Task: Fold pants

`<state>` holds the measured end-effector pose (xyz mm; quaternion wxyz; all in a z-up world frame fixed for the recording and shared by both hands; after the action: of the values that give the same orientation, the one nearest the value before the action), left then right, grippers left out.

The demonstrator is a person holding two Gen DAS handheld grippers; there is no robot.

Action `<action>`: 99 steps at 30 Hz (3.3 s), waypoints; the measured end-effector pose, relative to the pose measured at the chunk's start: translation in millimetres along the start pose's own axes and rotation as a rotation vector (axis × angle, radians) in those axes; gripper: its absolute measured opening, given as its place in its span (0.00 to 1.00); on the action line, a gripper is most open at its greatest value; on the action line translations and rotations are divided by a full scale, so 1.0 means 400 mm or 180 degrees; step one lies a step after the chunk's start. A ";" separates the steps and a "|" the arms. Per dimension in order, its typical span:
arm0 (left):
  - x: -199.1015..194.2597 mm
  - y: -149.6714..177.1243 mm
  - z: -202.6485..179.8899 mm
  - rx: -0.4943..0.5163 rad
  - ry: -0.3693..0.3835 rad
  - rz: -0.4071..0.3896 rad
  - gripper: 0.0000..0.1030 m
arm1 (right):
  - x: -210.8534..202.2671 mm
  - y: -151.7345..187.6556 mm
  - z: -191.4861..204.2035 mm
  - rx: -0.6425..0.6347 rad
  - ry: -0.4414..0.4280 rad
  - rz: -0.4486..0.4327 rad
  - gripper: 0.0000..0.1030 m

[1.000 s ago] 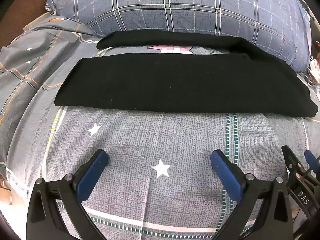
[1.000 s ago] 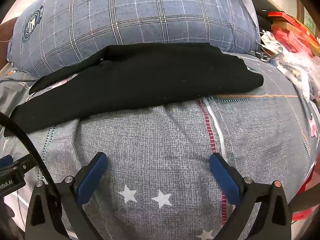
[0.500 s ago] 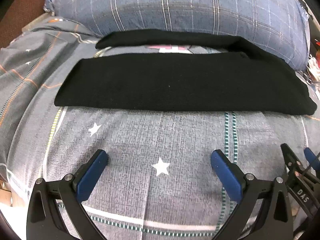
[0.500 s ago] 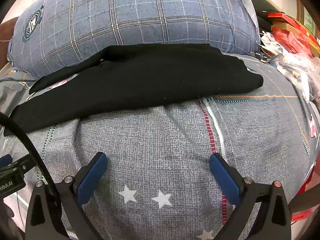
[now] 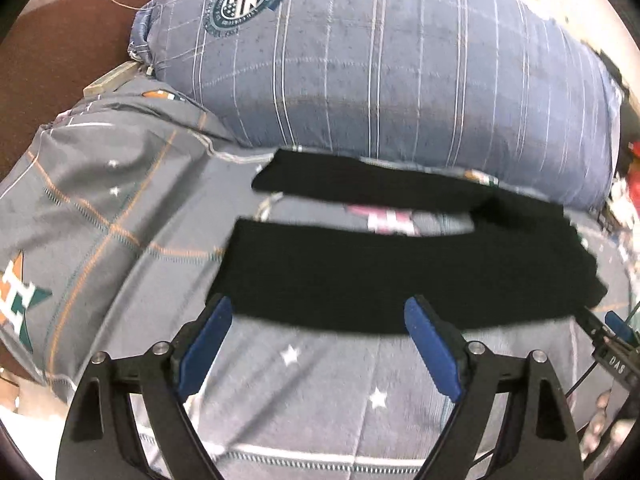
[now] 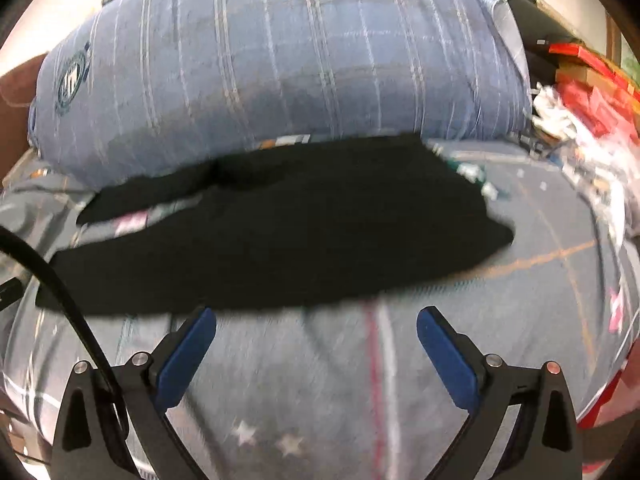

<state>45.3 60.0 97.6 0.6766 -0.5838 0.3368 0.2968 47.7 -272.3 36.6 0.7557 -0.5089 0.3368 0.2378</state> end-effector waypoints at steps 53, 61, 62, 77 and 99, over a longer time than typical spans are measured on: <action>0.722 -0.390 0.059 0.0408 0.0655 0.0279 0.09 | 0.534 -0.481 0.035 -0.1300 -0.0280 0.1425 0.06; 0.590 -0.372 0.021 0.0372 0.0623 -0.0248 0.07 | 0.329 -0.505 0.056 -0.1290 -0.0215 0.0942 0.06; 0.557 -0.358 0.015 0.0358 0.0665 -0.0309 0.07 | 0.302 -0.495 0.061 -0.1282 -0.0231 0.0905 0.06; 0.153 0.137 0.264 -0.0127 0.0546 -0.0270 0.10 | 0.111 -0.044 -0.177 -0.0761 -0.0314 0.1221 0.01; 0.346 0.065 0.341 -0.2043 0.2146 0.0213 0.40 | 0.066 -0.013 -0.194 -0.0129 -0.0612 0.0917 0.31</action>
<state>121.9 199.8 -16.3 0.3046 -0.8163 0.4477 0.2013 47.8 -345.7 0.3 0.7321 -0.4454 0.3275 0.3980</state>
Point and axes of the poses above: each gripper's, at about its wrist camera, not at the fingertips, and x roughly the way its jaws point, z to its left, y to its underside, the point moved 1 cm from there along x, roughly the way its jaws point, and after that the axes turned 13 degrees about x, right-handed, at the moved point
